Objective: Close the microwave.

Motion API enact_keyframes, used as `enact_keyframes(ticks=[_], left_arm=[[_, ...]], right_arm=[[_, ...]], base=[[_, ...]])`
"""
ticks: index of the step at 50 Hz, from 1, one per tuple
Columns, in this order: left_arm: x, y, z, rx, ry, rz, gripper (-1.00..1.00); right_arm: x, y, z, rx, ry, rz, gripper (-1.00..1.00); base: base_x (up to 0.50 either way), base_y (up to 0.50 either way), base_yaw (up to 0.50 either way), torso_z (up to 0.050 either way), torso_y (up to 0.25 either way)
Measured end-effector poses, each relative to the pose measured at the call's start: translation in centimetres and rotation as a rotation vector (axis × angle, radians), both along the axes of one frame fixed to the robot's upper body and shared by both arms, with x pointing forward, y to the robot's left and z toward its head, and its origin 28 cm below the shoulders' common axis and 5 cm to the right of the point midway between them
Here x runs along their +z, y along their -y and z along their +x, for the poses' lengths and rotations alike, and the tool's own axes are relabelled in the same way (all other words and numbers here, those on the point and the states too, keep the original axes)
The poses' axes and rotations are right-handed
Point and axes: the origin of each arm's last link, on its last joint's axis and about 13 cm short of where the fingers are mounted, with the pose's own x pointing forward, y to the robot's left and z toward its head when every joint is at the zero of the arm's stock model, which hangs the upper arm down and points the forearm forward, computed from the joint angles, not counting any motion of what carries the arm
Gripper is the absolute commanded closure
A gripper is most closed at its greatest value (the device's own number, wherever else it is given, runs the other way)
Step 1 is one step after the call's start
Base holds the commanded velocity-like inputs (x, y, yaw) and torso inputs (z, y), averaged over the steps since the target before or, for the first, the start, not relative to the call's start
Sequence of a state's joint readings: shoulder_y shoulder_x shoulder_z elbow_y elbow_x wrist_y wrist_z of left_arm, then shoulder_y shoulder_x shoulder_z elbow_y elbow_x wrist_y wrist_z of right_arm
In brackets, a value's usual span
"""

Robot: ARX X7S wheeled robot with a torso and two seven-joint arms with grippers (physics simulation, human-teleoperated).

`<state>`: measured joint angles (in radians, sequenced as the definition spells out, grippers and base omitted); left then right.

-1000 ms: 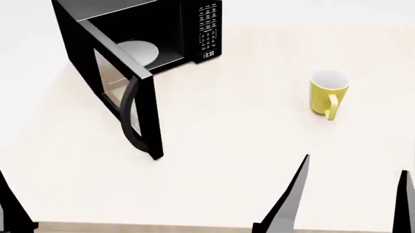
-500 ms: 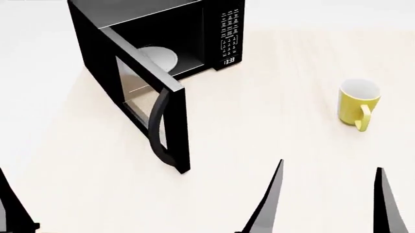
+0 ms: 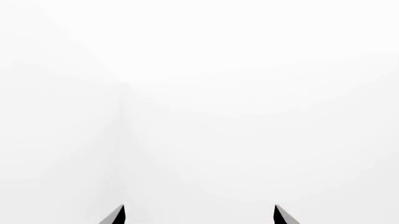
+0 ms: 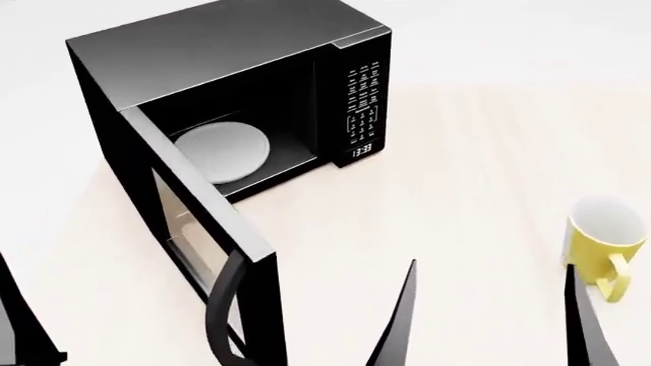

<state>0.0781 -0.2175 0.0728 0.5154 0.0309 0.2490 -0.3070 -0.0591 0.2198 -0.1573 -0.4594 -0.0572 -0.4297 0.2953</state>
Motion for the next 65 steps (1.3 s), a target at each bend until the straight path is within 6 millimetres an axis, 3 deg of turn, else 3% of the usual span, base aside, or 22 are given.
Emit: enact_keyframes(ticks=[24,42,65], left_arm=[[-0.1,0.1,0.0,-0.003,-0.006,0.002,-1.0],[-0.2,0.0,0.0,-0.026,-0.038,-0.021,-1.0],[1.7,-5.4,1.1,-0.121,-0.224,0.06,-1.0]], right_arm=[[-0.2,-0.1,0.0,-0.007,0.001,-0.02,-1.0],[-0.1,0.1,0.2,-0.042,-0.014,0.019,-1.0],[0.2,0.3,1.0,-0.111,-0.105,0.055,-1.0]], base=[[0.5,0.1,0.0,0.0,0.001],[0.01,0.0,0.0,0.0,0.0],[0.0,0.0,0.0,0.0,0.0]])
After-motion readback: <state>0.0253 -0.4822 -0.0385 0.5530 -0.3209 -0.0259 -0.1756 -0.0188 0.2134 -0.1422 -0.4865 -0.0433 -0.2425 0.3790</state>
